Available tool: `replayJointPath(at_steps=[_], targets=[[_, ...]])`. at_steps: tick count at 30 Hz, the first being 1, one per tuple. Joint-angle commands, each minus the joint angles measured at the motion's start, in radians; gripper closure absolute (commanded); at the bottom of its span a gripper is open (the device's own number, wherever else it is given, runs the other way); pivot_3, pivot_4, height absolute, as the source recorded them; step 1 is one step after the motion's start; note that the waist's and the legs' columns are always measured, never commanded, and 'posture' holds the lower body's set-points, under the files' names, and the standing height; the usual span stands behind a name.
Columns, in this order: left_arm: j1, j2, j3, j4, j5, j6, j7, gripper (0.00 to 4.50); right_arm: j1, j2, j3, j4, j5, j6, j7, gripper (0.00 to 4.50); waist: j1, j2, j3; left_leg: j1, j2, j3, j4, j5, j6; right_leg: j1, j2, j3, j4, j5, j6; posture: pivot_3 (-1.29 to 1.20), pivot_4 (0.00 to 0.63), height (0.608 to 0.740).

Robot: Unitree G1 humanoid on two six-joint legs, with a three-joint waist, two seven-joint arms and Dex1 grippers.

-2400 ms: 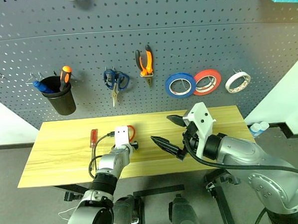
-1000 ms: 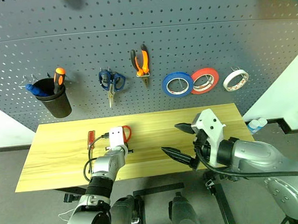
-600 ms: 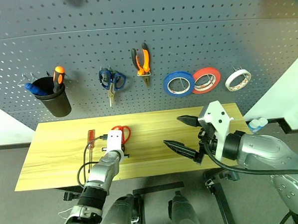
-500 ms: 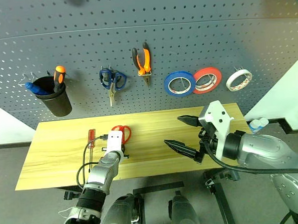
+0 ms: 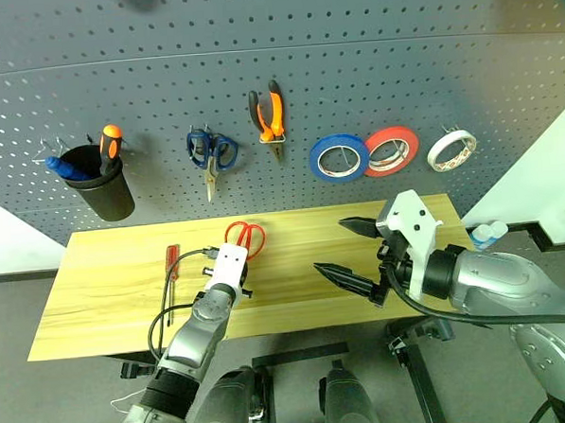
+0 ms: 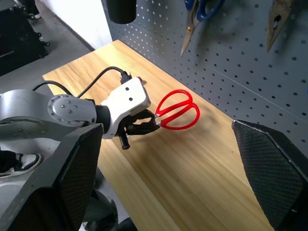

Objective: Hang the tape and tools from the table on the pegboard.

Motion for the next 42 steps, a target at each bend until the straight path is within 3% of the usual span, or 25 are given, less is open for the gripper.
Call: replayJointPath(at_steps=[1,15,24,32,42], targets=[[0.026,0.022,-0.047,-0.091,0.022,-0.118,-0.046,3.40,-0.012,0.000,-0.006,-0.006,-0.010,-0.026,0.007,0.00,0.001,0.000,0.000,0.000,0.000,0.000,0.000,0.000,0.000,0.000,0.000,0.000,0.000,0.000,0.000,-0.03,0.132,0.740],[0.141,0.144,-0.029,-0.225,0.023,-0.464,-0.136,3.40,-0.028,-0.001,-0.036,-0.004,0.007,-0.026,0.004,0.00,-0.001,0.003,-0.002,0.001,0.000,0.000,0.003,0.000,0.000,0.001,0.001,0.000,0.003,0.000,0.001,-0.03,0.121,0.740],[0.159,0.188,0.058,-0.256,-0.002,-0.647,-0.137,3.40,-0.048,0.005,-0.017,0.021,-0.021,-0.040,0.010,0.00,-0.001,0.005,-0.003,0.001,0.000,0.000,0.014,-0.001,0.002,0.005,0.001,0.000,0.007,0.002,0.004,-0.02,0.107,0.740],[0.169,0.186,0.110,-0.333,0.016,-0.746,-0.129,3.40,-0.065,0.003,-0.002,0.052,-0.053,-0.054,0.036,0.00,0.001,0.006,-0.005,0.002,0.000,0.000,0.016,-0.001,0.002,0.007,0.002,0.000,0.008,0.003,0.005,-0.01,0.098,0.740],[0.124,0.170,0.145,-0.291,0.037,-0.743,-0.103,3.40,-0.082,0.007,0.017,0.066,-0.081,-0.062,0.053,0.00,0.001,0.009,-0.008,0.003,0.000,0.000,0.020,-0.001,0.002,0.007,0.003,0.000,0.013,0.003,0.006,-0.01,0.093,0.740]])
